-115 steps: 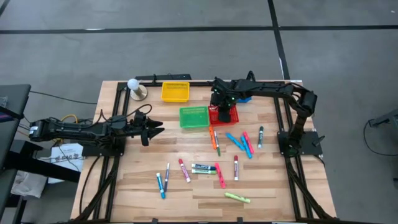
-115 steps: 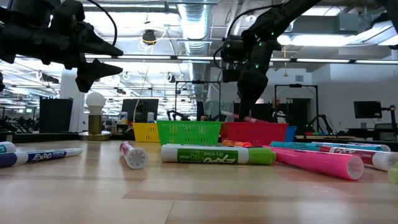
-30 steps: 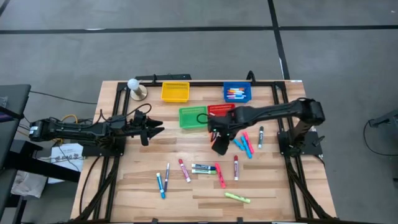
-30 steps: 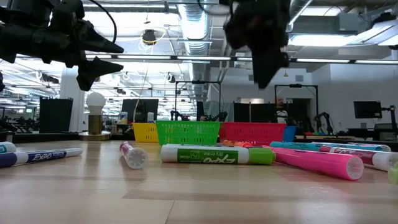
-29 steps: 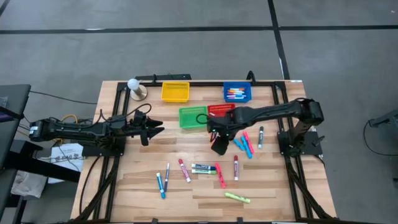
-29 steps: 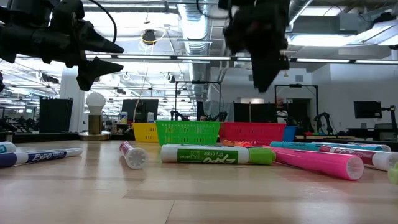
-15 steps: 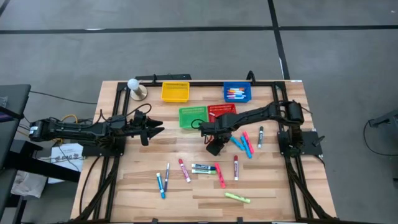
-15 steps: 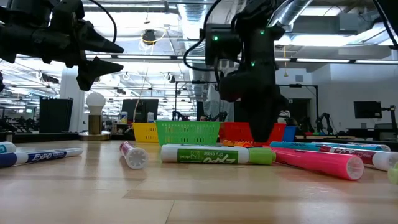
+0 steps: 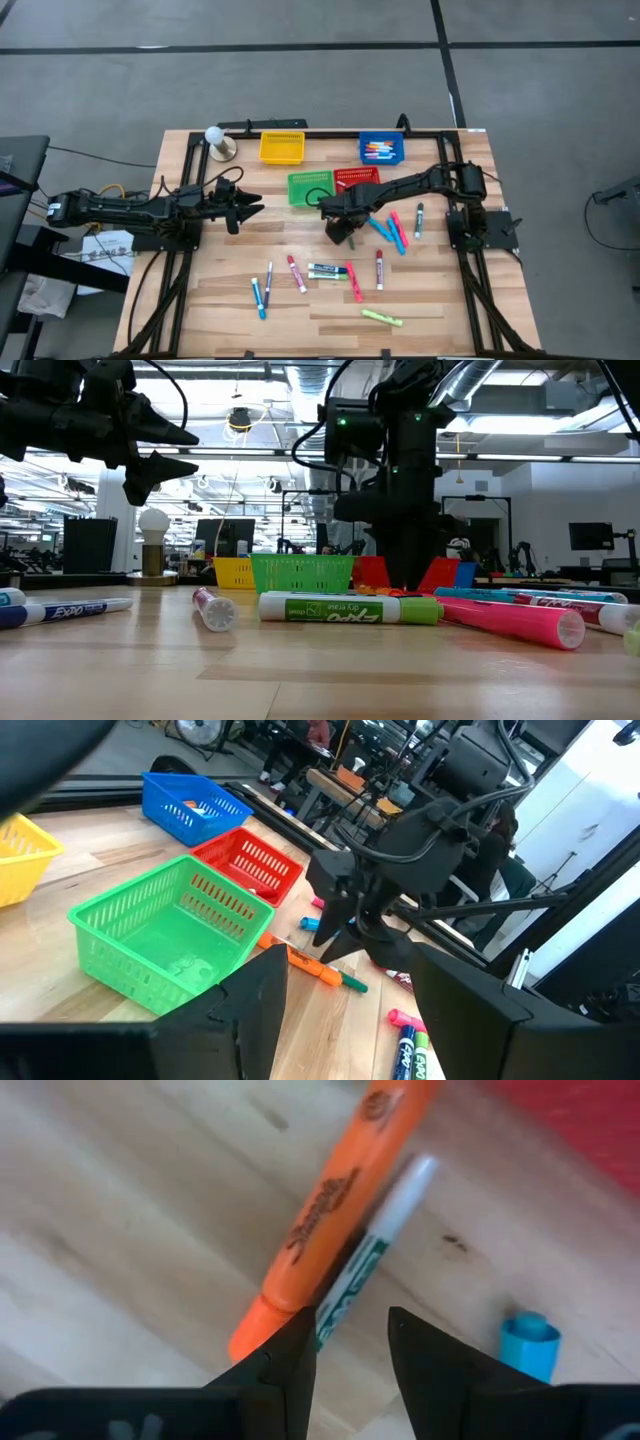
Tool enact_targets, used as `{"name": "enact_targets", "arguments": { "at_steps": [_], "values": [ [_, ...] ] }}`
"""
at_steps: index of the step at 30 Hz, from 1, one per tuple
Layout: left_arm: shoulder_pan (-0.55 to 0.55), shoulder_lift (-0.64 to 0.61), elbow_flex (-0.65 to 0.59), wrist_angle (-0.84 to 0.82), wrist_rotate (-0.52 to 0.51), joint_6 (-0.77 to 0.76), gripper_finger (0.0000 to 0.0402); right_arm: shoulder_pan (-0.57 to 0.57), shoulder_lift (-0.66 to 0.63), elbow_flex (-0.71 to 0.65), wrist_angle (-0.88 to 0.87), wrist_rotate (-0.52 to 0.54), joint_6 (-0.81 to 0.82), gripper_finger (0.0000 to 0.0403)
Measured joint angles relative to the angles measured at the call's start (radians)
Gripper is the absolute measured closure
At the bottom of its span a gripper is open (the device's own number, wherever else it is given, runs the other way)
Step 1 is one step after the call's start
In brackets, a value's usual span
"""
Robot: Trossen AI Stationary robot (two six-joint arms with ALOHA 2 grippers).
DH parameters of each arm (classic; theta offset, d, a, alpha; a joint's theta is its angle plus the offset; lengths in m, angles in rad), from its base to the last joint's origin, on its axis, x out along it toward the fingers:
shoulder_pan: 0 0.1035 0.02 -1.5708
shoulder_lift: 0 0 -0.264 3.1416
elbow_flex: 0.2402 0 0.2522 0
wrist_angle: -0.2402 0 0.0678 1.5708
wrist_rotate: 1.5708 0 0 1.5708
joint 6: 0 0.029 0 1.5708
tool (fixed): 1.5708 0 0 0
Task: Pick & Place Markers
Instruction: Put the small green marker pen into the red bin
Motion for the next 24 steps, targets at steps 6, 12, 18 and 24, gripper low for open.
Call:
{"name": "enact_targets", "arguments": {
  "at_steps": [6,12,18,24],
  "values": [
    [0.000,0.000,0.000,0.000,0.000,0.000,0.0192,0.006,0.000,0.000,0.003,0.016,0.066,0.0284],
    [0.000,0.000,0.000,0.000,0.000,0.000,0.0192,0.026,0.011,0.001,0.004,0.036,0.097,0.0284],
    [0.000,0.000,0.000,0.004,0.000,0.000,0.0192,0.038,0.046,0.003,0.016,0.014,0.115,0.0285],
    [0.000,0.000,0.000,0.013,0.000,0.000,0.0192,0.052,0.056,0.005,0.021,0.019,0.126,0.0285]
  ]
}}
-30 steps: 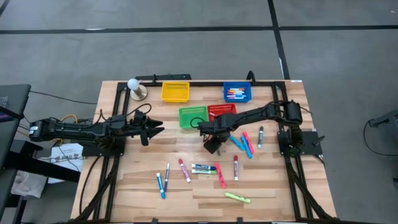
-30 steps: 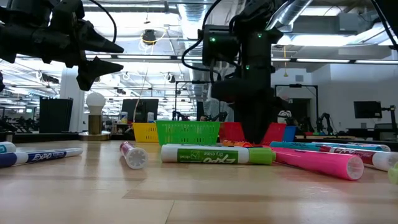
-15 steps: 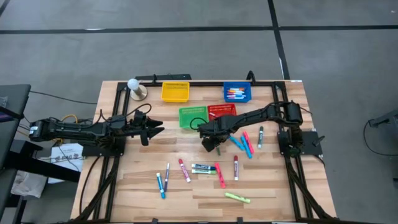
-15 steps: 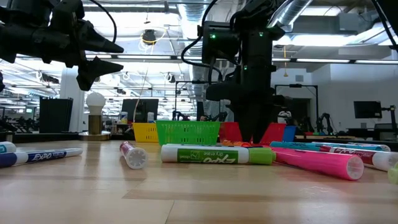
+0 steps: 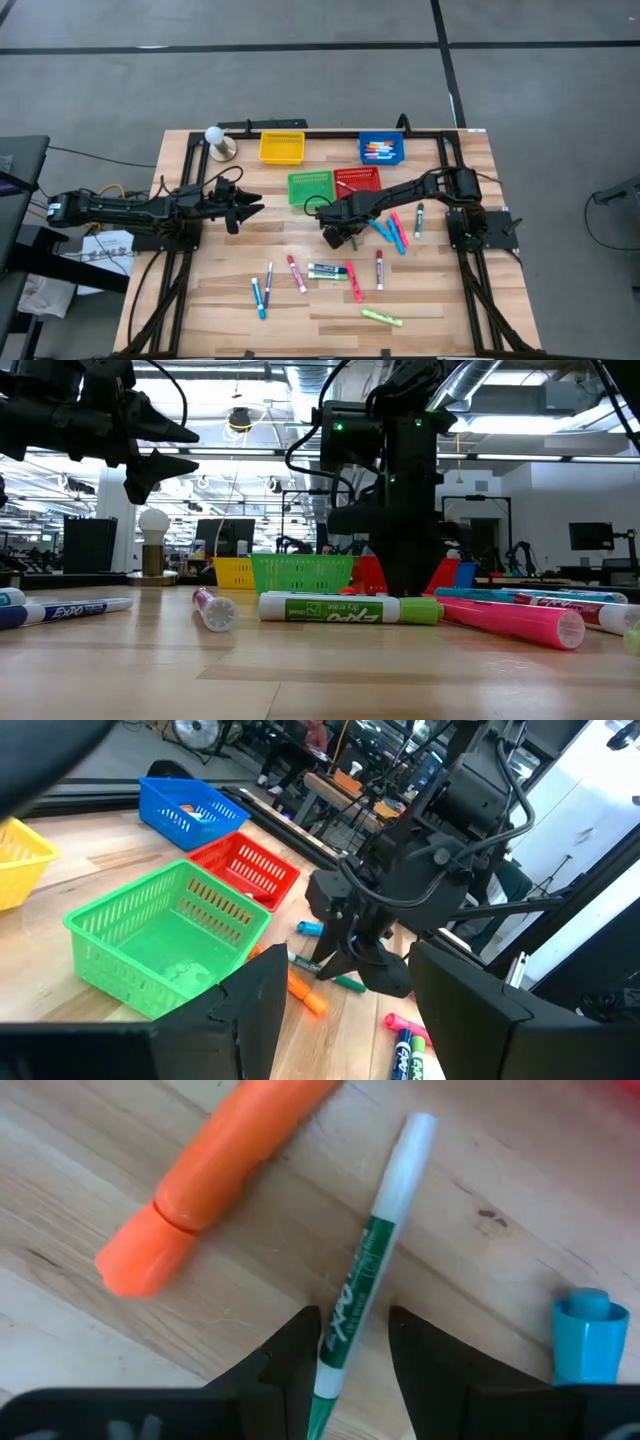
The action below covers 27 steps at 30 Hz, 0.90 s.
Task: Pick & Place Markers
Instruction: Put the small green marker pen into the red bin
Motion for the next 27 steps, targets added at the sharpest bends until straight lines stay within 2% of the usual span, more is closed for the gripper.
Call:
{"name": "enact_targets", "arguments": {
  "at_steps": [4,16,22,27],
  "values": [
    [0.000,0.000,0.000,0.000,0.000,0.000,0.0192,0.000,0.001,0.000,0.002,-0.001,0.000,0.0299],
    [0.000,0.000,0.000,0.000,0.000,0.000,0.0192,0.000,-0.005,0.005,-0.005,-0.010,-0.014,0.0381],
    [0.000,0.000,0.000,-0.001,0.000,0.000,0.0192,0.002,-0.037,0.063,-0.081,-0.056,-0.062,0.0377],
    [0.000,0.003,0.000,0.001,0.000,0.000,0.0192,0.008,-0.089,0.127,-0.248,-0.072,-0.141,0.0376]
  ]
}}
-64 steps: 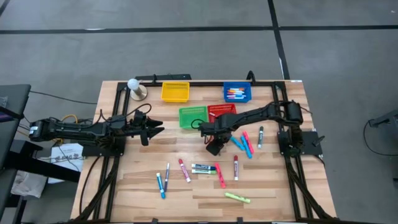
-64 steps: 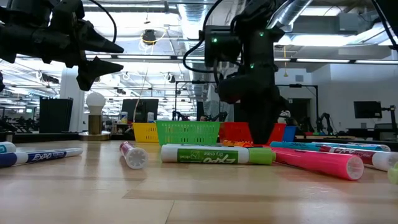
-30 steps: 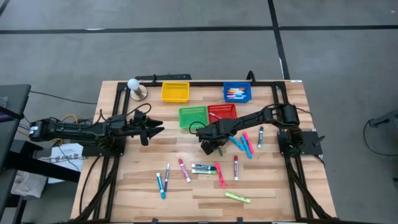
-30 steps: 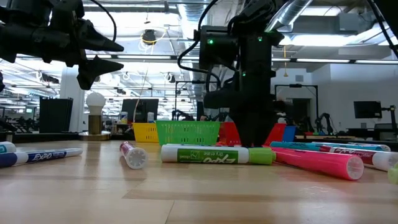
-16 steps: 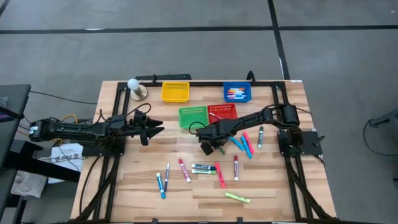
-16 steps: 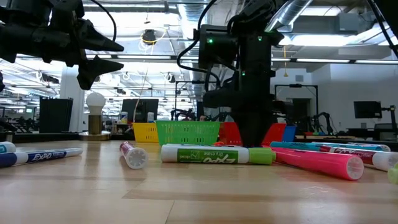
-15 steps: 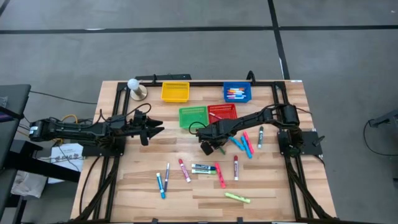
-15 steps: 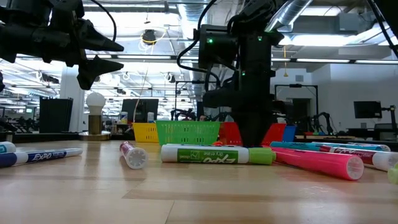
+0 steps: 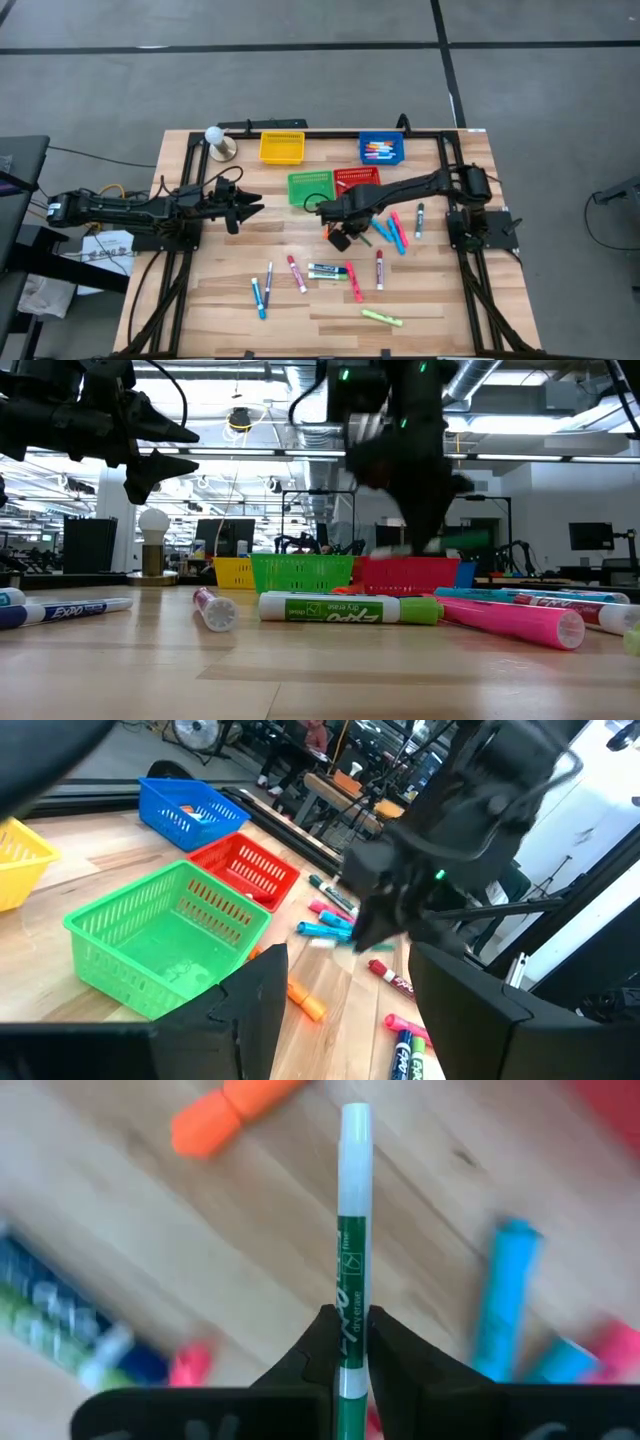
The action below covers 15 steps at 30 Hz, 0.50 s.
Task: Pick & Place Markers
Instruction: Put the small green marker pen into the red bin
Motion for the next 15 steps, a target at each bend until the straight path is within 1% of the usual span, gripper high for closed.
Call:
{"name": "enact_targets", "arguments": {
  "at_steps": [3,6,10,15],
  "values": [
    [0.000,0.004,0.000,-0.001,0.000,0.000,0.0192,0.005,-0.056,0.042,-0.082,0.000,-0.046,0.0383],
    [0.000,0.005,0.000,-0.001,0.000,0.000,0.0192,0.003,-0.121,0.073,-0.141,0.003,-0.087,0.0380],
    [0.000,0.004,0.000,0.000,0.000,0.000,0.0192,-0.015,-0.223,0.097,-0.159,0.009,-0.120,0.0372],
    [0.000,0.009,0.000,0.005,0.000,0.000,0.0192,-0.043,-0.339,0.106,-0.156,0.011,-0.235,0.0379]
  ]
}}
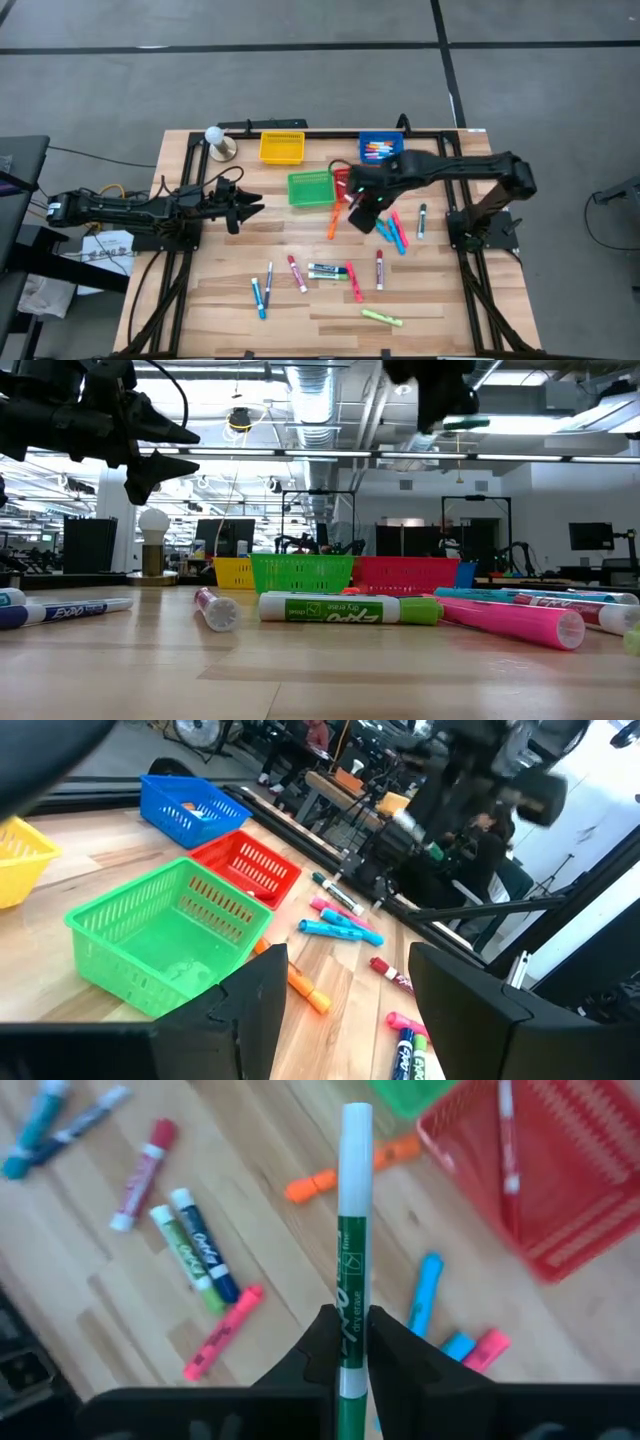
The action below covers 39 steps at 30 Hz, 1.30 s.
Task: Pick & Place Markers
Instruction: Put the small green marker pen into the red bin
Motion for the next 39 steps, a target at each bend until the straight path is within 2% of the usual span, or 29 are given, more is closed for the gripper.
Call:
{"name": "enact_targets", "arguments": {
  "at_steps": [4,7,11,16,26,34,39],
  "values": [
    [0.000,0.001,0.000,0.000,0.000,0.000,0.0192,-0.022,-0.073,0.001,0.010,0.004,-0.131,0.0379],
    [0.000,0.001,0.000,0.000,0.000,0.000,0.0192,-0.034,-0.104,0.000,0.013,0.044,-0.218,0.0372],
    [0.000,0.001,0.000,0.000,0.000,-0.001,0.0192,-0.049,-0.114,0.000,0.012,0.100,-0.291,0.0373],
    [0.000,0.001,0.000,0.007,0.000,-0.009,0.0192,-0.071,-0.102,0.000,0.012,0.107,-0.377,0.0379],
    [0.000,0.000,0.000,0.018,0.000,-0.011,0.0192,-0.164,0.022,0.000,0.076,0.159,-0.605,0.0373],
    [0.000,0.001,0.000,0.023,0.000,-0.011,0.0192,-0.274,0.159,0.000,0.130,0.155,-0.715,0.0365],
    [0.000,0.001,0.000,0.026,0.000,-0.010,0.0192,-0.340,0.224,0.000,0.140,0.099,-0.728,0.0369]
  ]
}}
